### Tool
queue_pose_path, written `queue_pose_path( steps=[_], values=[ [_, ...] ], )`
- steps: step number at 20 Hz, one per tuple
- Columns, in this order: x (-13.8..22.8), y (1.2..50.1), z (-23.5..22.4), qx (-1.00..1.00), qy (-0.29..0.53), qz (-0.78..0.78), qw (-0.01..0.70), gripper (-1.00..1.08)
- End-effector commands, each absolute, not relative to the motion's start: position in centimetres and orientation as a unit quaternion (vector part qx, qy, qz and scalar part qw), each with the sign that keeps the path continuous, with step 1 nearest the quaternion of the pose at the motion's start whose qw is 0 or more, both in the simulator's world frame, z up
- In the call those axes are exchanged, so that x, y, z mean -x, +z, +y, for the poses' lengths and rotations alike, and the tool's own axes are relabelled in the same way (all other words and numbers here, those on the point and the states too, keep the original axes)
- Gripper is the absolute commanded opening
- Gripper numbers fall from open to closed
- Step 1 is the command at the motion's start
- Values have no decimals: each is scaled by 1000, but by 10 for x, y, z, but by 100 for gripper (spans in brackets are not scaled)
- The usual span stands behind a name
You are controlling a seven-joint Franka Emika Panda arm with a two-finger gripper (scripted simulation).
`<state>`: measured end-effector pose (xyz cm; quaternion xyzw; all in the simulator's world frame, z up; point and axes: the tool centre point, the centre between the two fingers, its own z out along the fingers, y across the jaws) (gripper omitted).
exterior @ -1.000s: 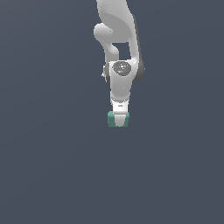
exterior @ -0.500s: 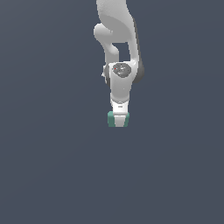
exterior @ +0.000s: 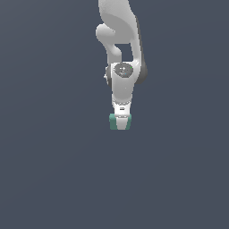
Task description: Pick up the object and move it to a goal position.
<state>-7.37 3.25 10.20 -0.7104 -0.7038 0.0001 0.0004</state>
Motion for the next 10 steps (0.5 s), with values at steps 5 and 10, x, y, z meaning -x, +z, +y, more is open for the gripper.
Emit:
queue_pose_path(
  steps=[5, 10],
  values=[
    [67, 130, 15, 710, -1, -704, 0, -100],
    [58, 165, -7, 710, -1, -704, 1, -100]
  ],
)
